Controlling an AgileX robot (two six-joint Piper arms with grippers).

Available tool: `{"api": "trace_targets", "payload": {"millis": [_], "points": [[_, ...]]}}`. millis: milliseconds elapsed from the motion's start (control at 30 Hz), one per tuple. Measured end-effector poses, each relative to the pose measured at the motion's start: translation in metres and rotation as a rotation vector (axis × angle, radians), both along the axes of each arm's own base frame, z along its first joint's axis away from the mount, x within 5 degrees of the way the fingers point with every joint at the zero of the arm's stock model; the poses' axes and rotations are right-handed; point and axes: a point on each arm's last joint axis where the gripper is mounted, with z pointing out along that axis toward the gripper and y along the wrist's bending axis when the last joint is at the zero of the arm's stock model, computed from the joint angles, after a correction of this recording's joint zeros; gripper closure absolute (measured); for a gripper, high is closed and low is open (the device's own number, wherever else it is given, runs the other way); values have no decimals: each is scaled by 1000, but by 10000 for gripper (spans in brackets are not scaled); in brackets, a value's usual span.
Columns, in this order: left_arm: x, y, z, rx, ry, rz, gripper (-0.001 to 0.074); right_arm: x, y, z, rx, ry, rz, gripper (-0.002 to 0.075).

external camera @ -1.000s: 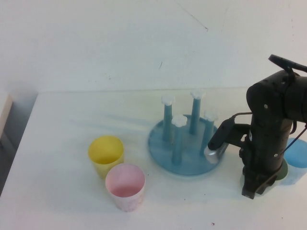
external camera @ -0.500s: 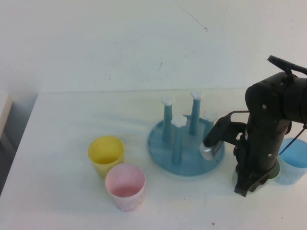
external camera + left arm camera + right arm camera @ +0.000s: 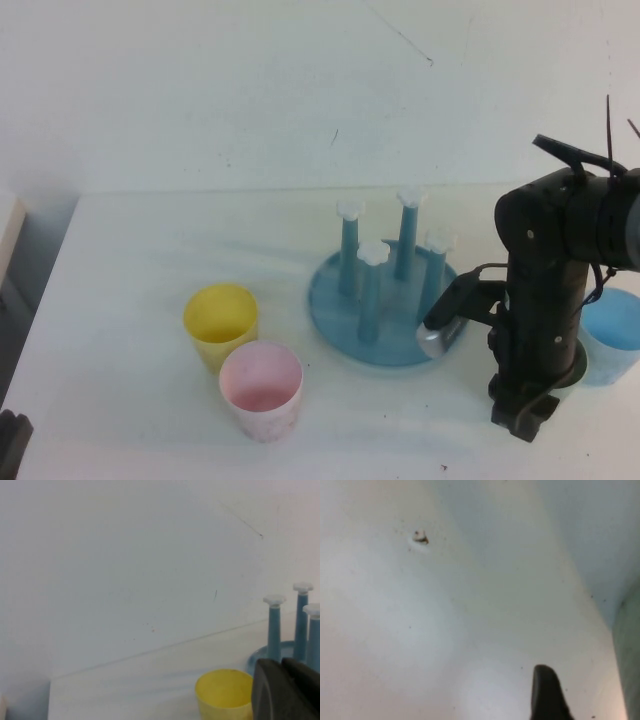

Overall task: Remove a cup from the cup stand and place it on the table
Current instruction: Place the cup on the table

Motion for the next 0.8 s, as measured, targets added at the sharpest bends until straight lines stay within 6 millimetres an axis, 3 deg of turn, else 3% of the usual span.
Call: {"api": "trace_targets", "payload": {"millis": [133, 433, 567, 800], "points": [[-1, -4, 1, -45, 5, -43, 736, 1, 3, 10, 6, 33, -11, 333], [-5, -14, -1, -63, 35, -164, 737, 2, 8, 48, 93, -39, -28, 327], [-7, -18, -2, -56, 51, -212, 737, -6, 3, 78, 132, -108, -25, 327], [-9, -22, -4, -48, 67, -262, 737, -38, -14, 151, 243, -287, -19, 330]]}}
